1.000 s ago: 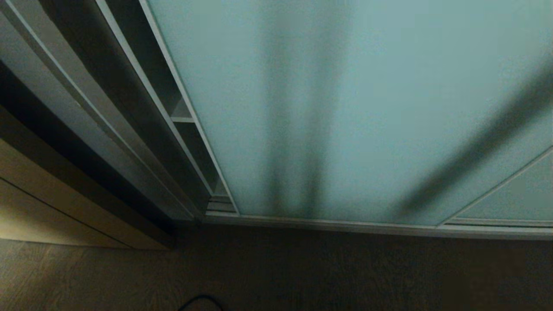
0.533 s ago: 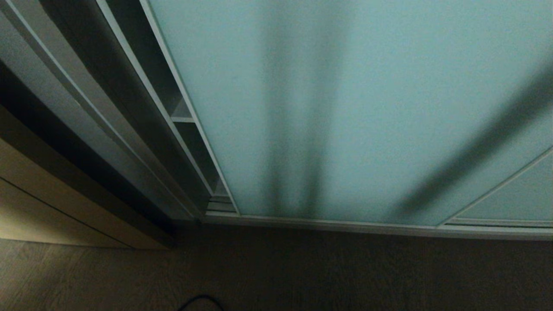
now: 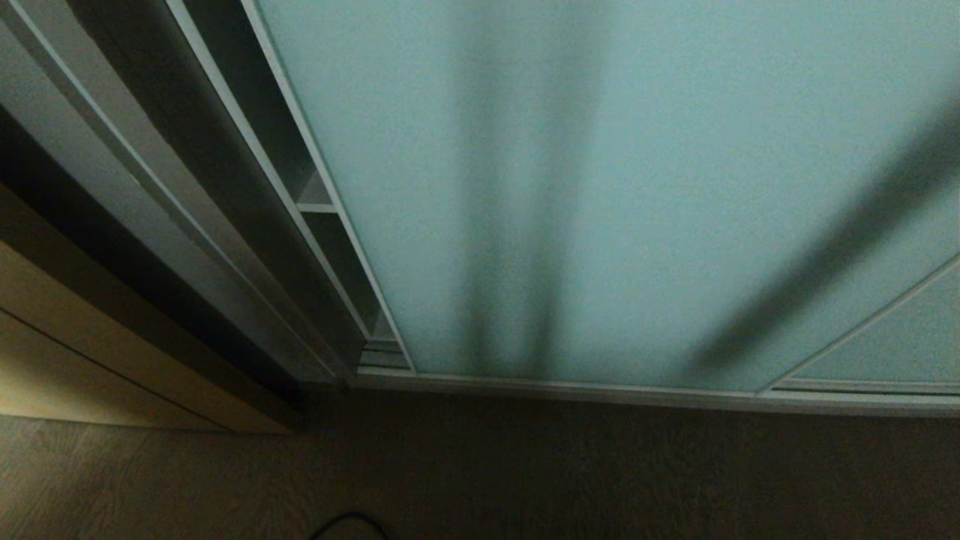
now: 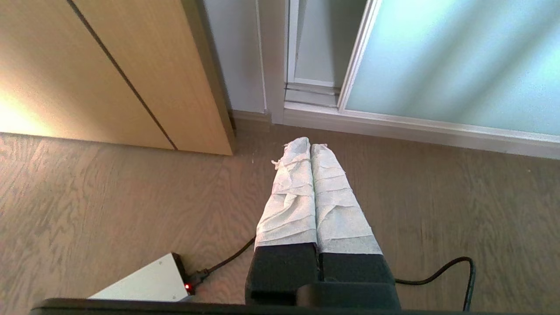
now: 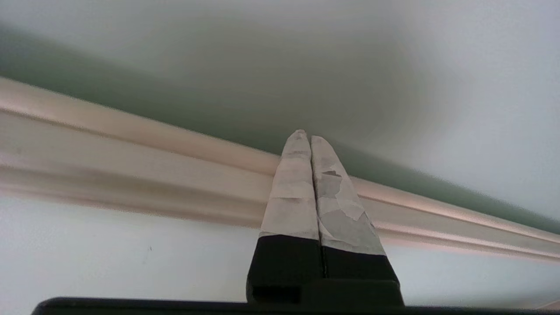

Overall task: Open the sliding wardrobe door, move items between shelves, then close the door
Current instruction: Close the door

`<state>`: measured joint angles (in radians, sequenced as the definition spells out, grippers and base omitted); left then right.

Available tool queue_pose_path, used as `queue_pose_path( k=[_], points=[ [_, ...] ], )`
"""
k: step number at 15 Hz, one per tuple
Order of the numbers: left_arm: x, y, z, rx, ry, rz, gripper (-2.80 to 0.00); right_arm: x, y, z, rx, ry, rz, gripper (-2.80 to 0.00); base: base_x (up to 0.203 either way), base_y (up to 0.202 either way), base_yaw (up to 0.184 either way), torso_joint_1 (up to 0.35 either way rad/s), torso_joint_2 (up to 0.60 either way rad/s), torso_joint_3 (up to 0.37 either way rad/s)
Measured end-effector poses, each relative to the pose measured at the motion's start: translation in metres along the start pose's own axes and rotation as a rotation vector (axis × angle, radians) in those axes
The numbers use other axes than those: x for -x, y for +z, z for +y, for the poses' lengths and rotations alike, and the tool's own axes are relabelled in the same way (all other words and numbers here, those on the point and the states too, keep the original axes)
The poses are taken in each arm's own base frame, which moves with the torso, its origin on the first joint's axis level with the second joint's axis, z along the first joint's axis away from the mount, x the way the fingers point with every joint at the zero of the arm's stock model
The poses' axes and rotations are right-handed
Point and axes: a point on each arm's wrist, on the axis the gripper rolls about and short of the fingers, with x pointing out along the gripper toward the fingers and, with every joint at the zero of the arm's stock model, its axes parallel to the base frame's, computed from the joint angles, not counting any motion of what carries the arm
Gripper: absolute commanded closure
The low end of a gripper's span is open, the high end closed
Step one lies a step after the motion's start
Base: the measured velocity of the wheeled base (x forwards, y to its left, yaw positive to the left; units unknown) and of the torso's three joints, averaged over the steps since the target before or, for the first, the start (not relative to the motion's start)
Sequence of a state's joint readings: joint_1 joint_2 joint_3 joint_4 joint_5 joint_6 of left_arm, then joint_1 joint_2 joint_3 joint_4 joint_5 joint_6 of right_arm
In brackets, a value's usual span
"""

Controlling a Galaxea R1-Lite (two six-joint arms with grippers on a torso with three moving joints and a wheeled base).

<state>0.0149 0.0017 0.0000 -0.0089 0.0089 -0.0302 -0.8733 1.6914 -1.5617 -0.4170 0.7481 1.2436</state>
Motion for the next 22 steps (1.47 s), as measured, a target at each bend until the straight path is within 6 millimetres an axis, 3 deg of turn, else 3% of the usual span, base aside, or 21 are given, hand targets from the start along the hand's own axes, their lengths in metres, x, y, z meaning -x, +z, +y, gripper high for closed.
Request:
queue_pose_path(
  k=[7,14,17,22],
  points=[
    [0.000,0.000,0.000,0.000,0.000,0.000,0.00,-0.004,-0.023,0.013,-0.005,0.039,0.068,0.00,0.000,0.000,0.000,0.000,0.00,0.000],
    [0.000,0.000,0.000,0.000,0.000,0.000,0.00,0.014,-0.032,0.033,0.015,0.071,0.078,0.00,0.000,0.000,0.000,0.000,0.00,0.000],
    [0.000,0.000,0.000,0.000,0.000,0.000,0.00,0.038,-0.039,0.060,0.081,0.119,0.067,0.00,0.000,0.000,0.000,0.000,0.00,0.000],
    [0.000,0.000,0.000,0.000,0.000,0.000,0.00,0.107,-0.048,0.124,0.547,0.339,-0.189,0.00,0.000,0.000,0.000,0.000,0.00,0.000]
  ],
)
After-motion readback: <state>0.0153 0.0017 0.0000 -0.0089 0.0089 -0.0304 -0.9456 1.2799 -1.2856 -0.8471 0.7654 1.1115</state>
